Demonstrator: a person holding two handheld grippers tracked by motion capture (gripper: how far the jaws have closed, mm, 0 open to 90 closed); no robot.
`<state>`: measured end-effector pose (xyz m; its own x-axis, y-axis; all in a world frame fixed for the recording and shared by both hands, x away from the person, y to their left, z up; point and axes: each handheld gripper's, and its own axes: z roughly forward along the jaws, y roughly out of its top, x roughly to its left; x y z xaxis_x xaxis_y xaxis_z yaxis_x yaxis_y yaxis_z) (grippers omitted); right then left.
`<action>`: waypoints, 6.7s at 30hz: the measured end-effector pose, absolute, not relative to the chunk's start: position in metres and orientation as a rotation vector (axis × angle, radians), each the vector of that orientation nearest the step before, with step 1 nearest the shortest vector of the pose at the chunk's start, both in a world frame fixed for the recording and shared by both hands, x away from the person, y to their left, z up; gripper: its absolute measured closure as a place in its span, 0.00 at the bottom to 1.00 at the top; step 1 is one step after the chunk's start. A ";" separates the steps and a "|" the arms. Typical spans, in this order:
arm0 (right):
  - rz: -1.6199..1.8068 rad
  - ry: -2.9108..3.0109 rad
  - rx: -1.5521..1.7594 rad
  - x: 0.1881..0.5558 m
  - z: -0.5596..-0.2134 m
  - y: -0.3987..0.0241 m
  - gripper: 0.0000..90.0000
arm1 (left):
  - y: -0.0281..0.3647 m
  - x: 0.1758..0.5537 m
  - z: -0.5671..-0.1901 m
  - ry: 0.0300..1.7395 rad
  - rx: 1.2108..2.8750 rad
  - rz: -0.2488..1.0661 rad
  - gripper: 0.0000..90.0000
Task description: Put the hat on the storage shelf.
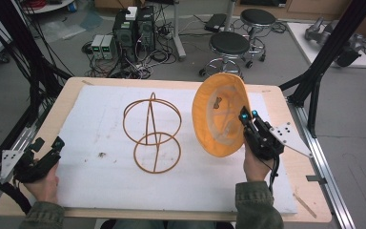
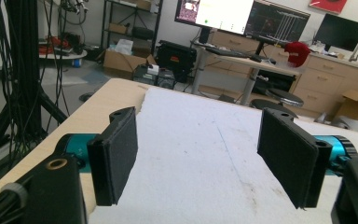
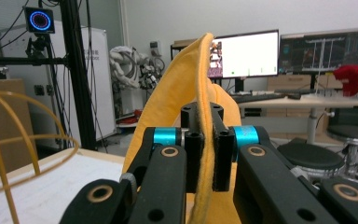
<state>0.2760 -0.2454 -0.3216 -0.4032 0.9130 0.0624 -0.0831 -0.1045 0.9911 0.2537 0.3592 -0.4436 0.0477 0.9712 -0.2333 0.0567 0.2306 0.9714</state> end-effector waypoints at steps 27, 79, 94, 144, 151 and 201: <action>1.614 1.421 0.792 0.296 -0.269 -0.173 0.96 | 0.360 0.248 -0.443 1.315 1.058 0.957 0.33; 1.682 1.858 0.449 0.266 -0.265 -0.015 0.94 | 0.363 0.249 -0.444 1.316 1.045 0.956 0.33; 1.644 1.935 0.433 0.257 -0.282 -0.005 0.90 | 0.362 0.249 -0.443 1.314 1.047 0.956 0.33; 1.682 1.618 0.635 0.248 -0.259 -0.089 0.12 | 0.362 0.249 -0.443 1.309 1.046 0.963 0.33; 1.629 1.507 0.713 0.241 -0.253 -0.148 0.12 | 0.363 0.250 -0.443 1.304 1.041 0.966 0.33; 1.239 1.383 1.233 0.239 -0.407 -0.302 0.13 | 0.358 0.245 -0.441 1.304 1.040 0.965 0.33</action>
<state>0.2391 -0.3017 -0.4066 -0.1184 0.9930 0.0046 0.1130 0.0089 0.9936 0.2454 0.3580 -0.4414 0.0444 0.9619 -0.2696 0.0231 0.2688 0.9629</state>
